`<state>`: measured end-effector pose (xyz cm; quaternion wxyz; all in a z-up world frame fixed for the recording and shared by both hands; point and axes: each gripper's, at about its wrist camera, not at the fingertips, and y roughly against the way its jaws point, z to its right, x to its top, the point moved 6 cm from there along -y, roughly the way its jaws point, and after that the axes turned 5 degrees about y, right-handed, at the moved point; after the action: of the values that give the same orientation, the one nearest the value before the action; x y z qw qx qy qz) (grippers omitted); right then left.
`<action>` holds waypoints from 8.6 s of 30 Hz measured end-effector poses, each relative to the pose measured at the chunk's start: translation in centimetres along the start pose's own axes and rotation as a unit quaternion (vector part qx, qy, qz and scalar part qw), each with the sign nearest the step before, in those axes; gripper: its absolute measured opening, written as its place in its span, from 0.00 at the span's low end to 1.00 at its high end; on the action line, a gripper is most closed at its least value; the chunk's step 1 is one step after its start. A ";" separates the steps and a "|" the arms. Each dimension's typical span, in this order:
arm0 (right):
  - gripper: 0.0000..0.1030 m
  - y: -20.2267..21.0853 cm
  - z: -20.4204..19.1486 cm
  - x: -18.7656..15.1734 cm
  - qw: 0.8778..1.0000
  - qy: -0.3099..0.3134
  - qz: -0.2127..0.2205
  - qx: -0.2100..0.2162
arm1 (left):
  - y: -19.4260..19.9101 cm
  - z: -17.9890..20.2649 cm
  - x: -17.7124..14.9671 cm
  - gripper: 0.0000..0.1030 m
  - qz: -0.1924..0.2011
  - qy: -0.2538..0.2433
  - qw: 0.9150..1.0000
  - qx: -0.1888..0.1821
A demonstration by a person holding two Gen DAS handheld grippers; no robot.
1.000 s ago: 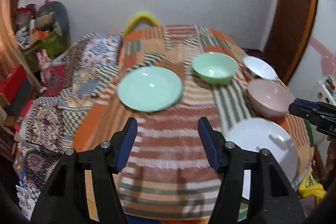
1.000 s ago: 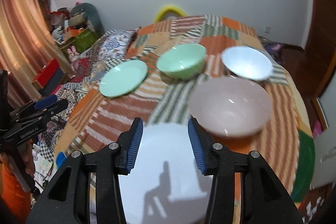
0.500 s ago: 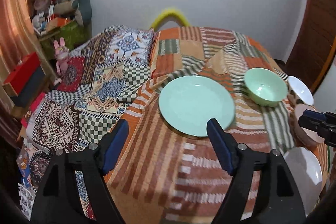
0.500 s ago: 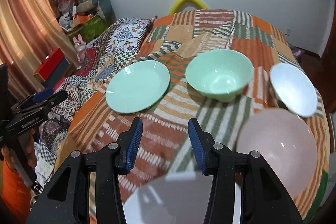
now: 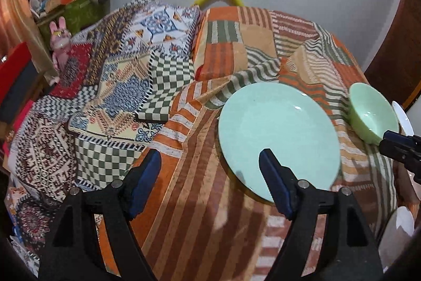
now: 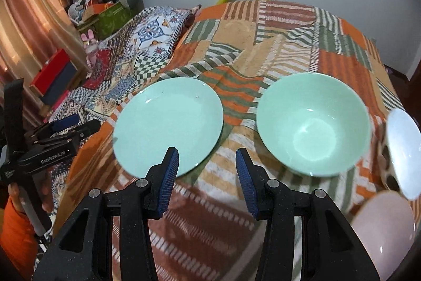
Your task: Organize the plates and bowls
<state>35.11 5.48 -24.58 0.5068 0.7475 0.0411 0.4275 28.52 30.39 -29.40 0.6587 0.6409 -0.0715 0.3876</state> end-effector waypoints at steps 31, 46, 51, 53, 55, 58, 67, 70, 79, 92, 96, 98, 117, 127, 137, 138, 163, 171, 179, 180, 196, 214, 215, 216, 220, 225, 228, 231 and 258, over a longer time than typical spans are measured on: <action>0.24 -7.8 -0.2 0.0 0.995 0.019 -0.099 -0.005 | -6.2 2.0 -0.2 0.26 -0.050 -0.003 0.997 -0.058; 0.20 -4.0 -3.0 -5.8 0.987 0.045 -0.145 0.044 | 0.6 1.6 -8.7 0.27 -0.086 -0.014 0.995 -0.057; 0.21 -3.9 -3.5 -6.6 0.985 0.041 -0.156 0.060 | 2.2 1.5 -10.8 0.27 -0.092 -0.016 0.994 -0.059; 0.22 -4.3 -3.5 -6.7 0.984 0.030 -0.162 0.068 | 2.3 1.6 -11.0 0.27 -0.095 -0.011 0.994 -0.060; 0.22 -4.6 -3.7 -6.6 0.984 0.026 -0.162 0.068 | 2.2 1.6 -10.9 0.27 -0.098 -0.005 0.994 -0.056; 0.19 -4.2 -3.6 -6.6 0.986 0.021 -0.154 0.065 | 2.3 1.6 -10.8 0.27 -0.101 0.001 0.994 -0.052; 0.17 -0.3 -2.5 -6.2 0.990 -0.022 -0.107 0.088 | 6.6 3.8 -9.2 0.27 -0.053 -0.024 0.997 -0.048; 0.17 2.0 -2.2 -5.9 0.992 -0.026 -0.082 0.089 | 8.9 4.9 -8.5 0.27 -0.031 -0.032 0.998 -0.052; 0.17 9.5 -1.3 -6.6 0.998 -0.022 -0.014 0.065 | 15.2 8.9 -8.6 0.27 0.010 -0.056 0.995 -0.081; 0.17 16.3 1.0 -11.1 0.998 -0.038 0.035 0.038 | 20.3 14.5 -12.2 0.27 0.024 -0.089 0.989 -0.113; 0.17 17.6 1.9 -12.6 0.998 -0.044 0.038 0.031 | 20.6 16.1 -13.3 0.27 0.023 -0.100 0.987 -0.120; 0.17 18.1 2.5 -13.4 0.998 -0.050 0.039 0.025 | 20.5 16.9 -13.9 0.27 0.018 -0.105 0.986 -0.127; 0.17 18.0 5.5 -20.3 0.992 -0.122 0.012 0.014 | 16.9 20.7 -19.3 0.27 -0.059 -0.129 0.979 -0.147; 0.17 16.8 5.9 -22.0 0.989 -0.144 -0.006 0.013 | 14.7 21.0 -20.6 0.28 -0.091 -0.132 0.977 -0.144; 0.18 16.1 6.1 -22.4 0.988 -0.152 -0.015 0.014 | 13.6 21.0 -20.8 0.28 -0.099 -0.132 0.977 -0.139; 0.18 16.1 6.1 -22.4 0.988 -0.152 -0.015 0.014 | 13.5 21.0 -20.7 0.28 -0.099 -0.131 0.977 -0.139; 0.18 15.2 5.3 -22.0 0.991 -0.130 -0.027 0.010 | 12.2 21.0 -20.6 0.28 -0.071 -0.168 0.979 -0.088; 0.18 15.2 5.2 -21.9 0.991 -0.130 -0.028 0.012 | 12.1 20.7 -20.4 0.28 -0.073 -0.158 0.980 -0.098; 0.18 15.4 5.0 -21.7 0.992 -0.120 -0.034 0.000 | 12.1 20.6 -20.4 0.28 -0.071 -0.160 0.980 -0.097; 0.18 15.4 4.9 -21.7 0.993 -0.116 -0.036 -0.003 | 12.1 20.6 -20.4 0.28 -0.071 -0.159 0.980 -0.098; 0.25 17.6 6.0 -21.6 0.993 -0.109 -0.013 -0.035 | 11.3 20.1 -20.7 0.31 -0.100 -0.138 0.980 -0.107; 0.43 21.8 9.4 -18.3 0.986 -0.126 0.078 -0.079 | 17.2 23.5 -13.5 0.44 -0.001 -0.165 0.979 -0.122; 0.47 22.1 9.7 -18.0 0.985 -0.129 0.085 -0.082 | 17.4 24.2 -12.9 0.46 0.006 -0.169 0.978 -0.125; 0.49 22.4 10.0 -17.7 0.983 -0.131 0.091 -0.086 | 17.4 24.6 -12.5 0.50 0.009 -0.171 0.977 -0.127; 0.53 23.0 11.1 -16.6 0.980 -0.136 0.112 -0.094 | 17.1 26.5 -10.3 0.70 0.021 -0.163 0.977 -0.134; 0.65 22.7 12.8 -15.8 0.974 -0.154 0.133 -0.103 | 15.2 28.4 -8.3 0.83 0.029 -0.160 0.979 -0.126; 0.65 22.1 13.7 -15.6 0.973 -0.161 0.131 -0.101 | 13.3 29.5 -7.4 0.84 0.022 -0.158 0.980 -0.123; 0.65 21.2 14.7 -15.5 0.972 -0.171 0.125 -0.100 | 11.2 30.8 -7.0 0.84 0.015 -0.169 0.979 -0.116; 0.42 14.5 18.7 -16.3 0.972 -0.215 0.066 -0.061 | 0.6 34.7 -9.7 0.38 -0.087 -0.200 0.966 -0.140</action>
<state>32.13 -23.16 -25.07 0.5192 0.7904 -0.1445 0.2912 35.43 -4.99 -28.78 0.7451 0.6107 -0.1997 0.1789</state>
